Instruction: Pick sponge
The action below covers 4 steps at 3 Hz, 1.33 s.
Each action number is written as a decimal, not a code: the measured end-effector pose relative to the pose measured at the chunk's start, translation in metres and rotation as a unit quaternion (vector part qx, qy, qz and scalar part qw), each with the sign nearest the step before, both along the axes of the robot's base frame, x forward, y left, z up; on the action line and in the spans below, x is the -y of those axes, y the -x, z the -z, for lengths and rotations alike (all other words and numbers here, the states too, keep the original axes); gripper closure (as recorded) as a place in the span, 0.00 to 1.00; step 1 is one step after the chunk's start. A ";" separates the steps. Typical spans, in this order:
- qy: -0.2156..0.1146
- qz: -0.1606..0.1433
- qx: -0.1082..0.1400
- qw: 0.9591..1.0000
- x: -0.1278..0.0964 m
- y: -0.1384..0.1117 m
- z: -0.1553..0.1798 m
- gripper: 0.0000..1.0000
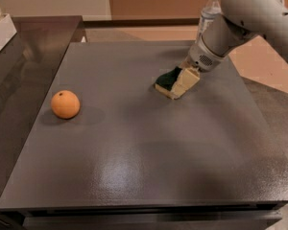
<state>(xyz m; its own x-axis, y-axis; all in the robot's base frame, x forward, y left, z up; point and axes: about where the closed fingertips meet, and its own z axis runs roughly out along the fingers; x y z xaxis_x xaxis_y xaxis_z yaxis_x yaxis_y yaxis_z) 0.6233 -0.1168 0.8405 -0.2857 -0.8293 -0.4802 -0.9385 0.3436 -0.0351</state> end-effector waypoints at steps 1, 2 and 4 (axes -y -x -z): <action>-0.002 0.002 0.008 1.000 0.000 0.000 -0.007 0.72; -0.002 -0.003 0.015 1.000 -0.003 0.001 -0.022 0.95; -0.006 -0.021 0.036 0.999 -0.008 0.010 -0.078 1.00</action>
Offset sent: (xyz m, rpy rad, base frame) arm -0.0030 0.0038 0.0466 0.0024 -0.0524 0.0149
